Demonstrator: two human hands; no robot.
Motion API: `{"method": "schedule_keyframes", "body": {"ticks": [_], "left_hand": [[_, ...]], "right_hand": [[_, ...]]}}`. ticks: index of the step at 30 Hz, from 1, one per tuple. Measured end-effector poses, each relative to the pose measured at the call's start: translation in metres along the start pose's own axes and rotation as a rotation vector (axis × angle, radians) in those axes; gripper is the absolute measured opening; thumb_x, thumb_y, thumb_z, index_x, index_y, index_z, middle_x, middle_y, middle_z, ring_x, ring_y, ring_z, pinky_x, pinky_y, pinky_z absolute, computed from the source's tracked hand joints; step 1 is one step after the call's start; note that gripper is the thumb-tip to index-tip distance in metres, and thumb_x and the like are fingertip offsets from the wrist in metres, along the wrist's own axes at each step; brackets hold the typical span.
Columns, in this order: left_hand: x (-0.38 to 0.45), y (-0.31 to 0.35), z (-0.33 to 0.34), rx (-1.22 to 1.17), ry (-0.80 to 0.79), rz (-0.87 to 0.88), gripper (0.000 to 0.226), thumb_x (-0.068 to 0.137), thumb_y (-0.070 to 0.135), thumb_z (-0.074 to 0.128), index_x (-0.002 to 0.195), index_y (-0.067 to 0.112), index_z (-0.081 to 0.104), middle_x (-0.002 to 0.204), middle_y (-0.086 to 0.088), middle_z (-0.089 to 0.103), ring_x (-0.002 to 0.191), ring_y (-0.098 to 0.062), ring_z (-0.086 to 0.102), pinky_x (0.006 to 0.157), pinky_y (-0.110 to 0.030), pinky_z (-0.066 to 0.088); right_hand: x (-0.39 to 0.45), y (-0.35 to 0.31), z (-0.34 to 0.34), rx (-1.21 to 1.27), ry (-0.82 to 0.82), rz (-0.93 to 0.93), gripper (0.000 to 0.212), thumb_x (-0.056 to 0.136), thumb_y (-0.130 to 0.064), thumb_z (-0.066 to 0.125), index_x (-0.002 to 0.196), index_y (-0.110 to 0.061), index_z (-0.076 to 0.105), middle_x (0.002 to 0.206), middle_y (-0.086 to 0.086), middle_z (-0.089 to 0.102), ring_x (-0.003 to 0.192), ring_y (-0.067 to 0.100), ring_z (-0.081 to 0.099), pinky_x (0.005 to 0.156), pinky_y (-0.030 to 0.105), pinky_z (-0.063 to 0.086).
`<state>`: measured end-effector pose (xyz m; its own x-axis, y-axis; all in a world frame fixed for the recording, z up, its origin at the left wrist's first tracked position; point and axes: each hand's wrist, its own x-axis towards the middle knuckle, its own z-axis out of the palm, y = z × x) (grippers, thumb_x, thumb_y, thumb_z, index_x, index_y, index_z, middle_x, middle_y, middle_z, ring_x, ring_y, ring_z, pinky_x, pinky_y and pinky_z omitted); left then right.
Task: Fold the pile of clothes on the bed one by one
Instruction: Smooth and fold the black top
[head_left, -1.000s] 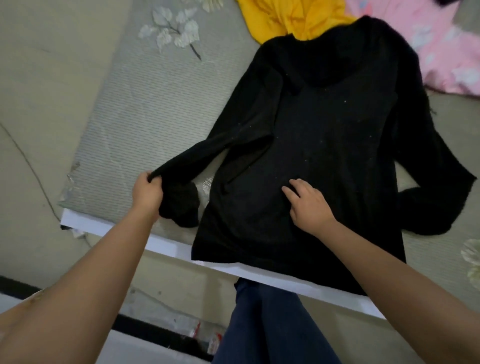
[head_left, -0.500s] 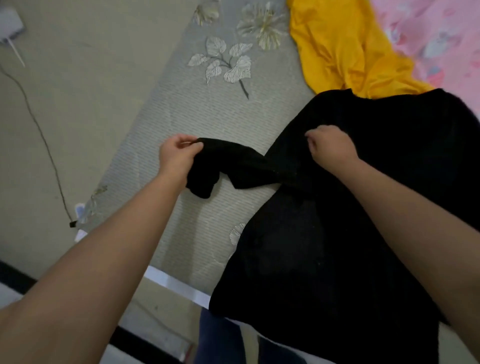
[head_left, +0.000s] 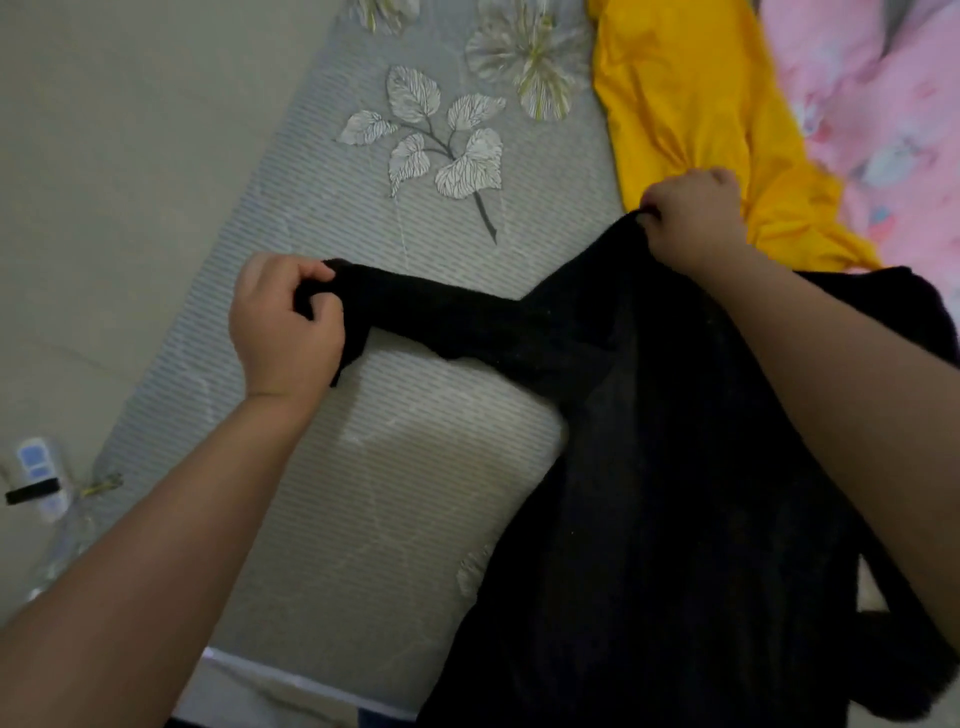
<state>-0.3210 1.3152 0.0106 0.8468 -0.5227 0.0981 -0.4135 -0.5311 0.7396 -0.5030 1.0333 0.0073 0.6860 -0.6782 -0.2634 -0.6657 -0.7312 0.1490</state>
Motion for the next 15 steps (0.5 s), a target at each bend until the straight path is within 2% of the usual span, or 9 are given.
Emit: {"method": "schedule_keyframes", "body": {"ticks": [2, 4, 6, 7, 9, 10, 12, 14, 15], "left_hand": [[0.015, 0.004, -0.006, 0.087, 0.033, 0.052, 0.022, 0.066, -0.007, 0.047, 0.080, -0.005, 0.064, 0.079, -0.026, 0.057, 0.081, -0.037, 0.056, 0.072, -0.026, 0.034], [0.026, -0.001, -0.009, 0.200, 0.007, 0.114, 0.021, 0.063, -0.009, 0.049, 0.077, -0.006, 0.064, 0.079, -0.030, 0.057, 0.076, -0.044, 0.056, 0.069, -0.034, 0.033], [0.027, -0.017, -0.010, 0.368, -0.110, 0.138, 0.022, 0.064, -0.010, 0.054, 0.082, -0.006, 0.066, 0.085, -0.028, 0.058, 0.081, -0.045, 0.055, 0.072, -0.040, 0.035], [0.024, -0.027, -0.010, 0.463, -0.198, 0.103, 0.025, 0.067, -0.008, 0.057, 0.089, -0.005, 0.066, 0.094, -0.028, 0.058, 0.090, -0.045, 0.053, 0.076, -0.042, 0.036], [0.011, -0.047, -0.010, 0.590, -0.370, -0.043, 0.033, 0.076, 0.002, 0.060, 0.110, 0.004, 0.063, 0.119, -0.023, 0.051, 0.112, -0.039, 0.042, 0.089, -0.044, 0.028], [0.004, -0.055, -0.011, 0.586, -0.389, -0.106, 0.036, 0.081, 0.008, 0.060, 0.117, 0.009, 0.059, 0.127, -0.021, 0.046, 0.119, -0.036, 0.037, 0.093, -0.043, 0.024], [-0.008, -0.062, -0.013, 0.492, -0.305, -0.183, 0.038, 0.086, 0.018, 0.059, 0.123, 0.011, 0.055, 0.133, -0.021, 0.041, 0.125, -0.035, 0.032, 0.101, -0.043, 0.021], [-0.020, -0.062, -0.013, 0.350, -0.083, -0.334, 0.042, 0.087, 0.021, 0.059, 0.125, 0.004, 0.051, 0.132, -0.024, 0.042, 0.125, -0.037, 0.034, 0.102, -0.038, 0.021], [-0.026, -0.061, -0.013, 0.288, 0.026, -0.473, 0.046, 0.086, 0.023, 0.060, 0.125, 0.000, 0.048, 0.130, -0.025, 0.043, 0.124, -0.037, 0.035, 0.101, -0.034, 0.021]], "right_hand": [[0.004, 0.008, -0.011, 0.056, 0.146, 0.174, 0.024, 0.089, -0.013, 0.048, 0.103, 0.003, 0.060, 0.107, 0.028, 0.058, 0.109, 0.040, 0.047, 0.100, 0.045, 0.025], [0.004, 0.010, -0.007, 0.061, 0.130, 0.274, 0.026, 0.091, -0.012, 0.044, 0.108, 0.003, 0.056, 0.113, 0.028, 0.055, 0.114, 0.038, 0.043, 0.104, 0.048, 0.021], [0.000, -0.001, 0.004, 0.079, 0.067, 0.298, 0.033, 0.093, -0.016, 0.042, 0.121, 0.002, 0.048, 0.128, 0.026, 0.046, 0.127, 0.034, 0.034, 0.109, 0.052, 0.011], [-0.003, -0.009, 0.011, 0.094, 0.036, 0.277, 0.039, 0.094, -0.018, 0.043, 0.128, 0.000, 0.043, 0.137, 0.024, 0.039, 0.133, 0.032, 0.026, 0.109, 0.054, 0.008], [-0.014, -0.029, 0.022, 0.123, 0.005, 0.202, 0.046, 0.093, -0.019, 0.045, 0.135, -0.002, 0.037, 0.147, 0.021, 0.027, 0.139, 0.032, 0.015, 0.110, 0.055, 0.004], [-0.021, -0.040, 0.026, 0.149, 0.013, 0.144, 0.047, 0.092, -0.018, 0.047, 0.135, -0.001, 0.038, 0.147, 0.022, 0.027, 0.139, 0.035, 0.016, 0.109, 0.056, 0.006], [-0.043, -0.067, 0.032, 0.193, 0.060, -0.003, 0.043, 0.087, -0.016, 0.050, 0.126, 0.003, 0.049, 0.139, 0.027, 0.038, 0.133, 0.042, 0.030, 0.105, 0.061, 0.019], [-0.077, -0.093, 0.042, 0.226, 0.089, -0.114, 0.045, 0.082, -0.023, 0.044, 0.115, 0.003, 0.060, 0.127, 0.028, 0.052, 0.119, 0.046, 0.047, 0.094, 0.065, 0.032], [-0.096, -0.103, 0.049, 0.236, 0.079, -0.139, 0.048, 0.080, -0.027, 0.040, 0.113, 0.002, 0.062, 0.124, 0.028, 0.054, 0.115, 0.046, 0.051, 0.090, 0.065, 0.035]]}}
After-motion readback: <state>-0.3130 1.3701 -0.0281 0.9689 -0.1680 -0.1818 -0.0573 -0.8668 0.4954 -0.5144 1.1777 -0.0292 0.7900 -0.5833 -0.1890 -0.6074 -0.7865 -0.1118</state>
